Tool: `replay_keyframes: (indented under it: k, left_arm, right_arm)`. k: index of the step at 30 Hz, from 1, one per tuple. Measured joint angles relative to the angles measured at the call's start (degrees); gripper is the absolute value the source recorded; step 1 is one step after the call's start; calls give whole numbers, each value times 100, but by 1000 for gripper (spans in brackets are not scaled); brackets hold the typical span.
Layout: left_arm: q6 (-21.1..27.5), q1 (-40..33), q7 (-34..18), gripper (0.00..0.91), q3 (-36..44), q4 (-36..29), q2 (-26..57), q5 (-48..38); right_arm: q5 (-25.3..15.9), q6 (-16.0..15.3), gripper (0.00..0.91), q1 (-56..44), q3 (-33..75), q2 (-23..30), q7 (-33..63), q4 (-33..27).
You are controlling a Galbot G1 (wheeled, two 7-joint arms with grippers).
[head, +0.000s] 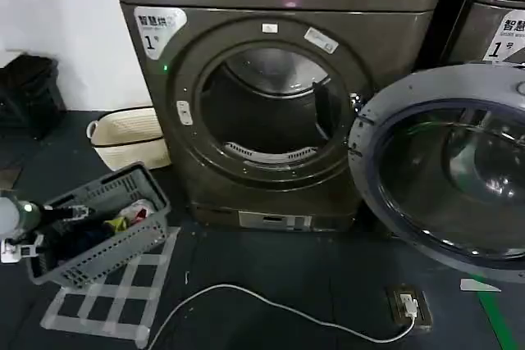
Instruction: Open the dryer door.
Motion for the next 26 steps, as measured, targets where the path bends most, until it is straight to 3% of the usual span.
replay_keyframes:
  k: [26]
  left_arm:
    - [3, -3, 27, 907, 4, 315, -86, 232]
  right_arm:
    - [-25, 21, 907, 6, 3, 26, 20, 10]
